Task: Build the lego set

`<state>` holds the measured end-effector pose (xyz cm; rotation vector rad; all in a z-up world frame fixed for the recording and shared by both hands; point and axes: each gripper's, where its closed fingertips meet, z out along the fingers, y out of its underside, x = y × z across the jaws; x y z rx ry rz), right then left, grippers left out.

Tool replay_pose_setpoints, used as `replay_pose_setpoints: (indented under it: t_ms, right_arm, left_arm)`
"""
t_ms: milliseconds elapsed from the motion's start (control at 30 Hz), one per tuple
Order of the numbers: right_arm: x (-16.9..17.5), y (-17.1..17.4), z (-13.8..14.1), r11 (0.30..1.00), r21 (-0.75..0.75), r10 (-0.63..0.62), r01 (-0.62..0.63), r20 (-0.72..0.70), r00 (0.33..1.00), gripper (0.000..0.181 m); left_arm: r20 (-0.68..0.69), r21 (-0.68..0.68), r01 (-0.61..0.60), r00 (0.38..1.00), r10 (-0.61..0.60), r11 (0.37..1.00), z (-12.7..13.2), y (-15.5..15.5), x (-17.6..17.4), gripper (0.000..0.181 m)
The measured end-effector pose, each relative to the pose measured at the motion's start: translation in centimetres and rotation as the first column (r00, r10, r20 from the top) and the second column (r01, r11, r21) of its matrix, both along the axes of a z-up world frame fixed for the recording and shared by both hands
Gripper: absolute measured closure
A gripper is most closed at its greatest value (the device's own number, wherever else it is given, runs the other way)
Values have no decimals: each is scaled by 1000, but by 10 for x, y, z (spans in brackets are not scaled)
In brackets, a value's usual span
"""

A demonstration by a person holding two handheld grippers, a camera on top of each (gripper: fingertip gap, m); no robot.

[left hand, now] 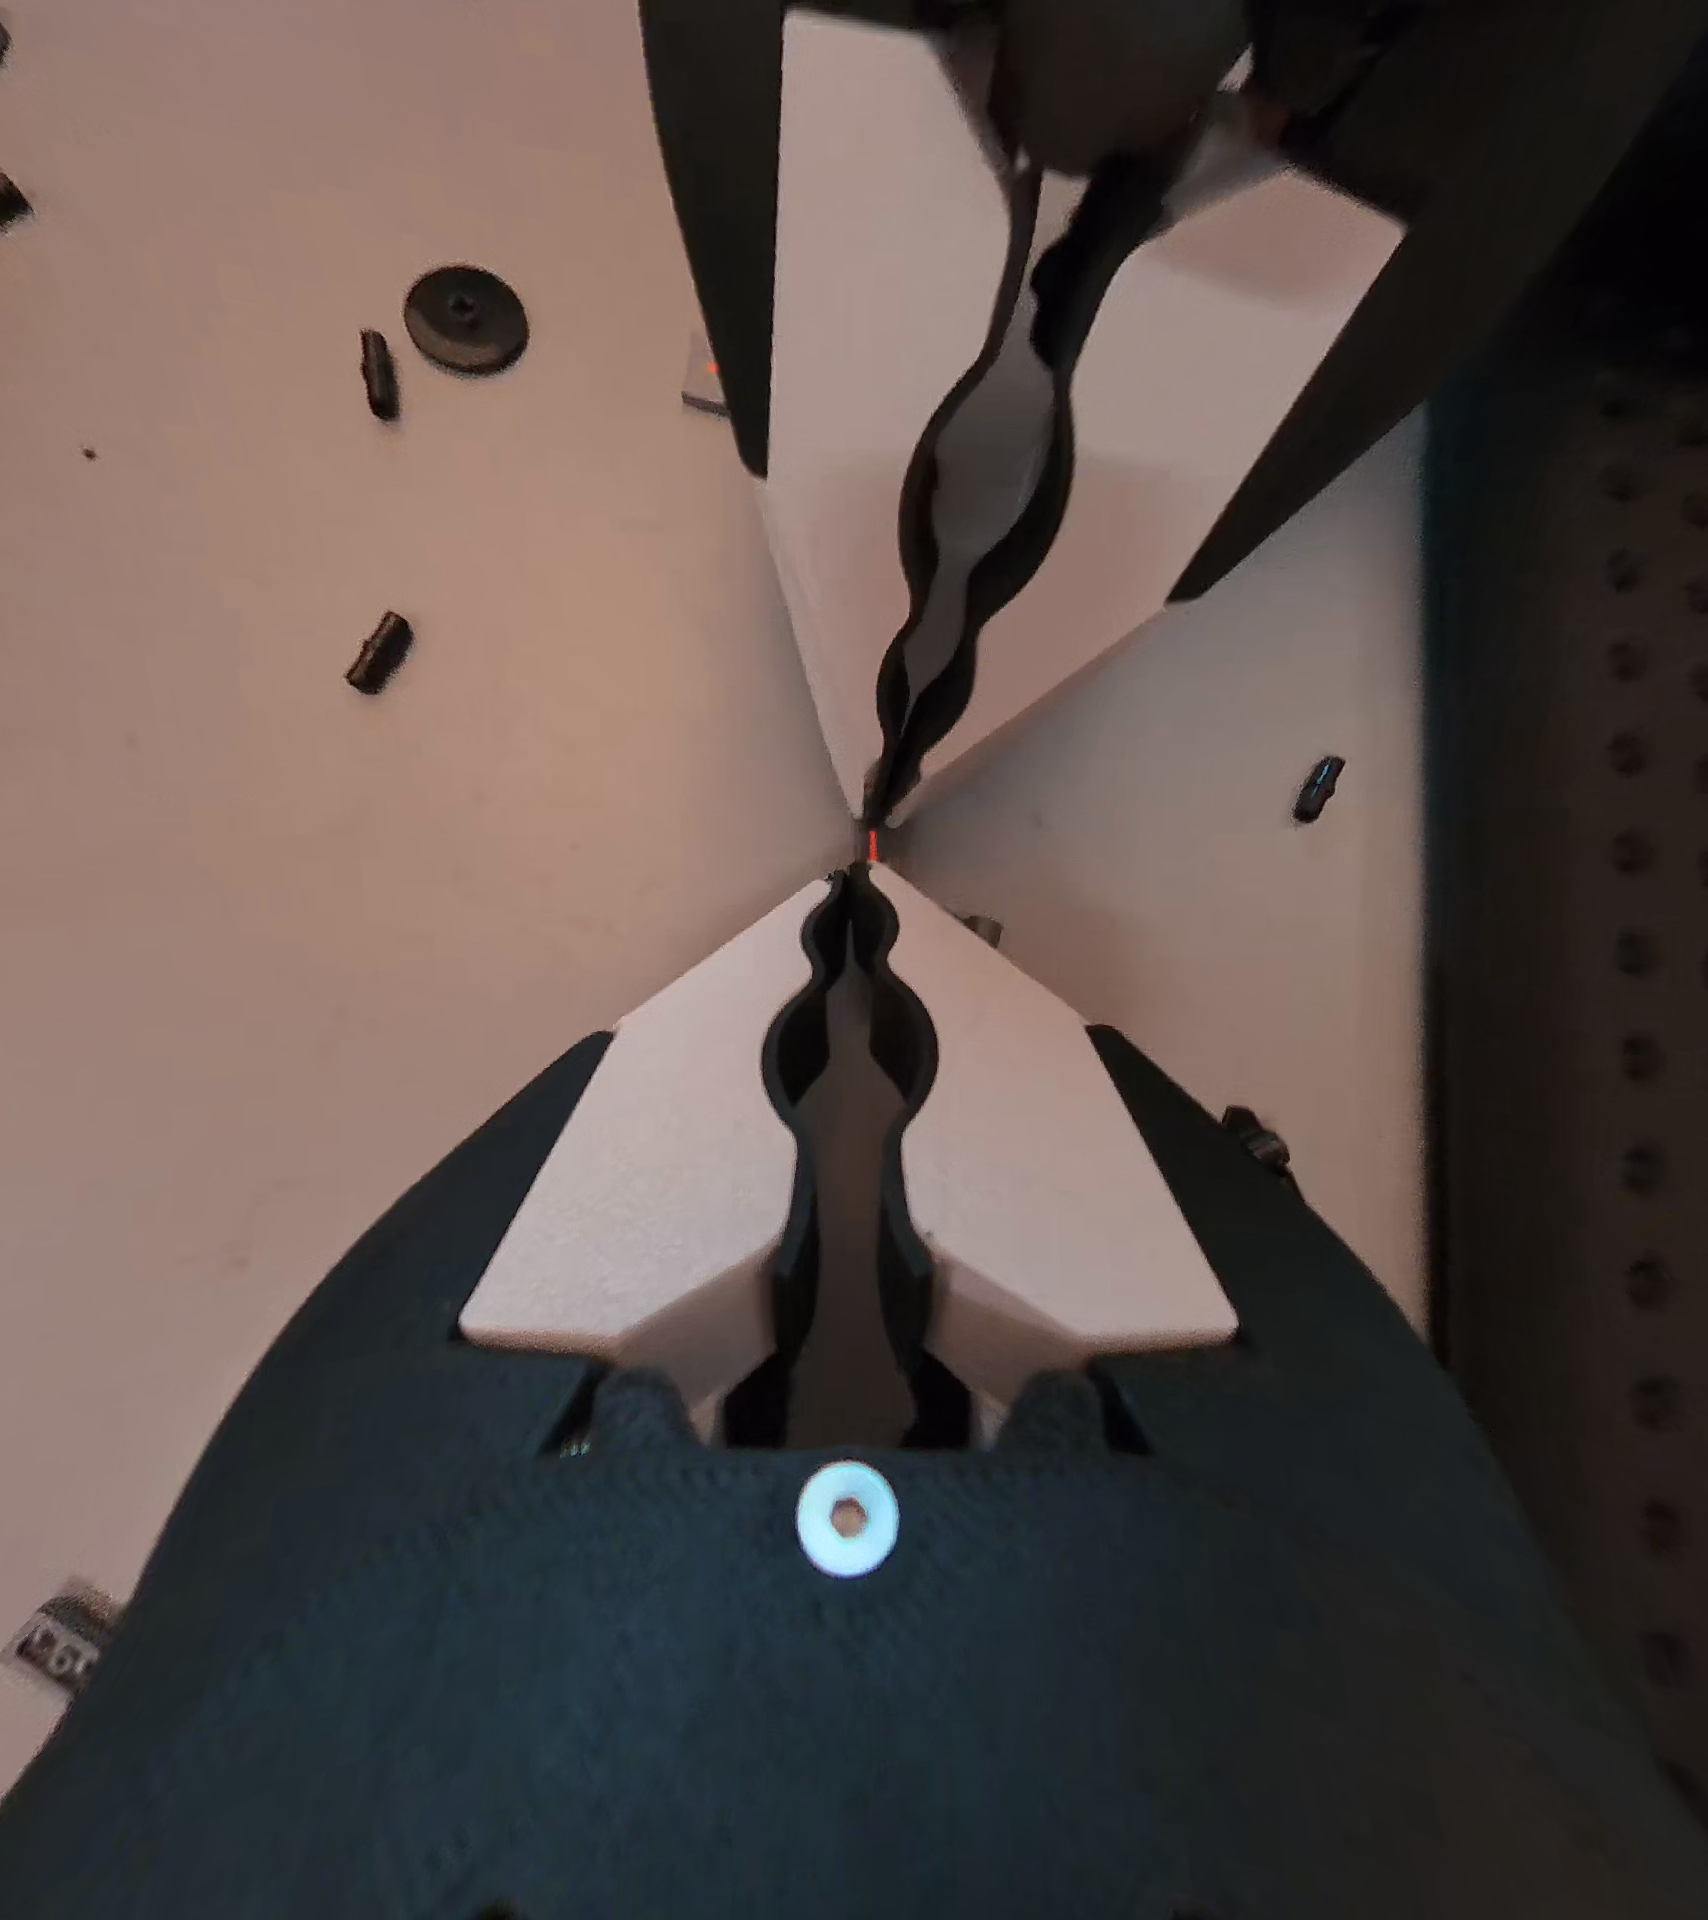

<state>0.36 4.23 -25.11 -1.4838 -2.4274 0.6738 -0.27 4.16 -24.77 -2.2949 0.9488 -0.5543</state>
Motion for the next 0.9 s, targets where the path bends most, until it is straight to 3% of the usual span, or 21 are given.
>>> replay_pose_setpoints:
  t_ms: [533,900]
  right_arm:
    - [-1,-1,-4,1000,26,10,-11,11,1000,181]
    - [1,2,-8,1000,-6,17,-17,6,1000,181]
  left_arm:
    - [-65,8,59,996,-58,998,-12,-6,7,181]
    - [-79,3,27,997,-26,1000,-9,-4,-6,181]
